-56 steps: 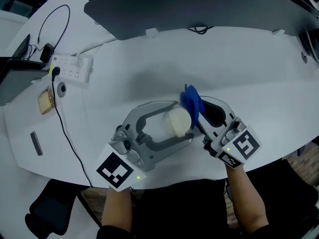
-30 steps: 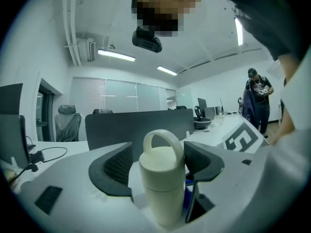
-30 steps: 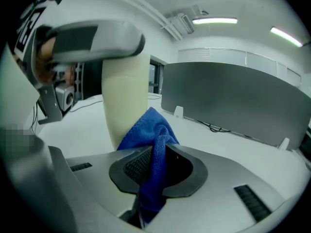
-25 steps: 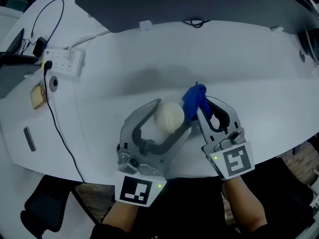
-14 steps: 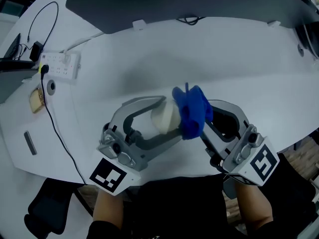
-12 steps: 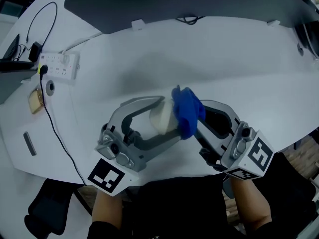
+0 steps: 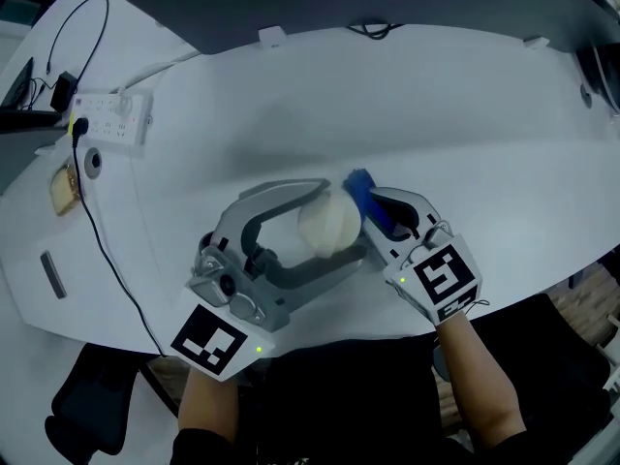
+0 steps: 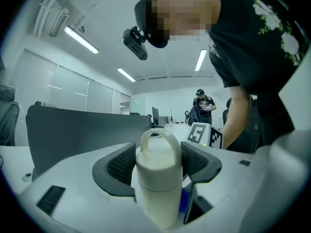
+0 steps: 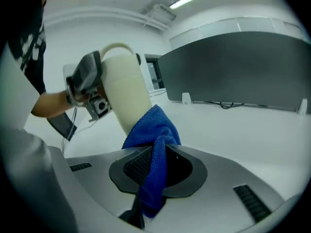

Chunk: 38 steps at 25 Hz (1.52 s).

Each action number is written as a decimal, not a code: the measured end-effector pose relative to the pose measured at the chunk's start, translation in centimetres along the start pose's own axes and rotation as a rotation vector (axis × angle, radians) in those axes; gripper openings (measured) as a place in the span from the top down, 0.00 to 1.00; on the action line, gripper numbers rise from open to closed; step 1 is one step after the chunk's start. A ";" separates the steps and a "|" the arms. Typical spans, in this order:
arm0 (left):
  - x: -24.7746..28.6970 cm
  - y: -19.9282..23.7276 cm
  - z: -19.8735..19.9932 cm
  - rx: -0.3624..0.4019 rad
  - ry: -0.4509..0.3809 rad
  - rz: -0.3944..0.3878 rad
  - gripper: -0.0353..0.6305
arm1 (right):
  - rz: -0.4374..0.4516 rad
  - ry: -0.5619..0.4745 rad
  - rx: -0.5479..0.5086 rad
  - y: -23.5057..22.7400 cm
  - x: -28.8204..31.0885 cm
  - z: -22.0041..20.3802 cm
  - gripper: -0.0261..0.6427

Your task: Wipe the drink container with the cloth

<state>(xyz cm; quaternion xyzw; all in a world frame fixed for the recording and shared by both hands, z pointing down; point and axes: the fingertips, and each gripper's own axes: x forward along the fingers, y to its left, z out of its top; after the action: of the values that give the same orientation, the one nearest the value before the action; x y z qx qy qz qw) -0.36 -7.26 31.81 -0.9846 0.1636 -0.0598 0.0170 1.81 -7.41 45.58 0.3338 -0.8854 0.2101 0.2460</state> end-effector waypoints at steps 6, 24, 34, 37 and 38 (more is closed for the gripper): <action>-1.1 0.8 0.4 0.043 0.064 0.222 0.46 | -0.084 0.030 -0.137 0.0 0.5 -0.3 0.89; -0.2 0.2 -1.1 -0.028 0.041 0.244 0.52 | -0.114 -0.383 0.177 -2.1 -6.6 6.7 0.88; 0.0 -0.7 -0.8 -0.020 -0.006 -0.067 0.52 | 0.340 -0.556 0.253 1.3 -8.3 12.6 0.88; 0.0 -0.7 -0.7 -0.034 -0.017 -0.062 0.52 | 0.308 -0.512 0.258 0.6 -6.8 11.0 0.89; 0.0 -0.7 -0.7 -0.036 -0.019 -0.061 0.52 | 0.281 -0.475 0.231 0.4 -6.1 10.1 0.89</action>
<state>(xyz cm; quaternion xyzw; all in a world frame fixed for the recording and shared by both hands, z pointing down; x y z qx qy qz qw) -0.22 -6.60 32.59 -0.9898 0.1341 -0.0479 -0.0011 2.54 -9.56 33.99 0.2737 -0.9259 0.2574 -0.0392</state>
